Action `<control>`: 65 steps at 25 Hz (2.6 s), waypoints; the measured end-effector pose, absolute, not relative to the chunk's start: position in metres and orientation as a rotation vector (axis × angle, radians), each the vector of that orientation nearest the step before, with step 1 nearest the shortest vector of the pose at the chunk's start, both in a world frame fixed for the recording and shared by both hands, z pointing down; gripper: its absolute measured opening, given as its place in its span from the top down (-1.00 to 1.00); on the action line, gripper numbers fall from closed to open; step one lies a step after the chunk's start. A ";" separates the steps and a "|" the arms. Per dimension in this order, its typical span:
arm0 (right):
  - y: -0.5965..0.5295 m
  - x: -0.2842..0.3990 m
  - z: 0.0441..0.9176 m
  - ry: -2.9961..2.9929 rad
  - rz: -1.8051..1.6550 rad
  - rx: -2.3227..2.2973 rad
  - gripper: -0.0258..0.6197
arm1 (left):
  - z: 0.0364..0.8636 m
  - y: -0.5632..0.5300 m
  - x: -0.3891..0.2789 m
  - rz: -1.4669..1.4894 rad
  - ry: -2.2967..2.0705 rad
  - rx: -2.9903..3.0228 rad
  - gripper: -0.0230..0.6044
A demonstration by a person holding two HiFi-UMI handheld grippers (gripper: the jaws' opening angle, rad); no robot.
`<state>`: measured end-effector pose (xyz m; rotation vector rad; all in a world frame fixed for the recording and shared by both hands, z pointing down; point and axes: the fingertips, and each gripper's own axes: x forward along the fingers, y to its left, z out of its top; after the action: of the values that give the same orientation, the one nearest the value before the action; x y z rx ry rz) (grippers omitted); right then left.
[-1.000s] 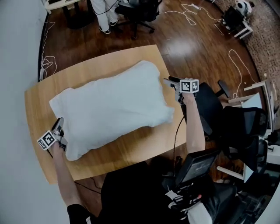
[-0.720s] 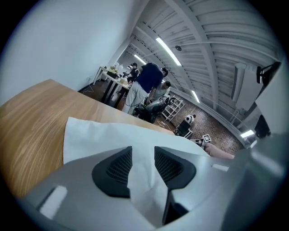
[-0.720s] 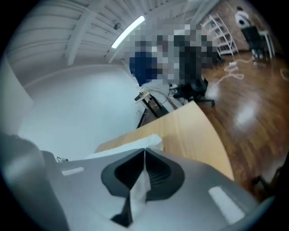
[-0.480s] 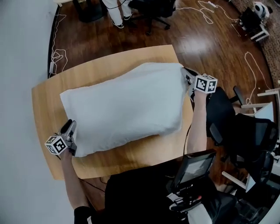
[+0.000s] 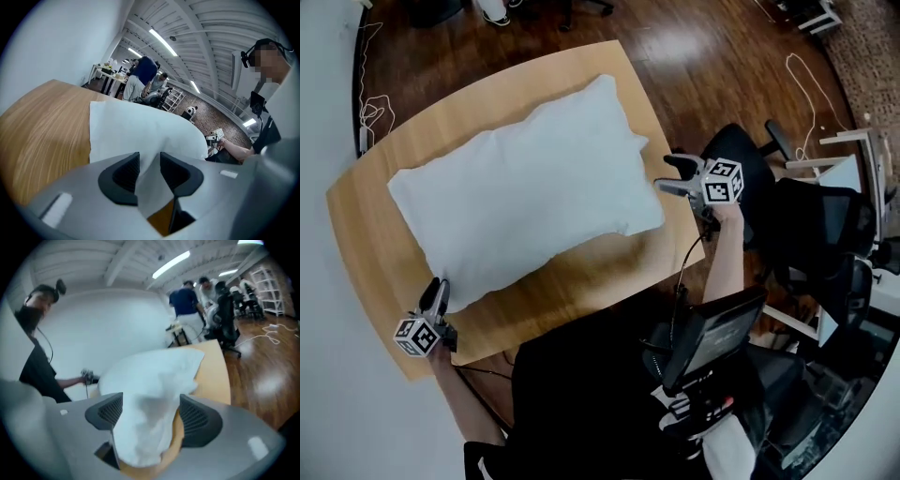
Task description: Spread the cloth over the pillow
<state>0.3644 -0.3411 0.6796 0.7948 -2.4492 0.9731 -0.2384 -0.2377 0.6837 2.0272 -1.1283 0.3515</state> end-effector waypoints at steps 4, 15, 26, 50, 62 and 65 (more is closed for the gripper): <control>-0.236 0.347 0.744 -2.137 0.993 0.581 0.14 | 0.693 -0.216 -0.230 0.285 -1.121 2.039 0.49; -0.226 0.353 0.788 -2.002 1.056 0.800 0.89 | 0.633 -0.207 -0.260 0.026 -1.354 2.304 0.60; -0.173 0.379 0.684 -2.095 0.962 1.342 -0.13 | 0.577 -0.194 -0.208 0.135 -0.992 2.621 0.63; -0.051 -0.015 0.463 -3.026 -0.023 0.647 0.94 | 0.411 -0.069 -0.003 -0.569 -0.700 2.810 0.83; -0.186 0.364 0.740 -2.130 0.677 1.262 0.16 | 0.685 -0.113 -0.143 0.013 -1.229 2.162 0.78; -0.194 0.364 0.757 -2.084 0.700 1.185 0.75 | 0.728 -0.126 -0.204 -0.113 -1.326 1.900 0.71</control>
<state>0.3635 -0.1936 0.7567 1.1846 -2.0842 0.6998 -0.2041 -0.1264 0.7278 1.9000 -1.3264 -0.1135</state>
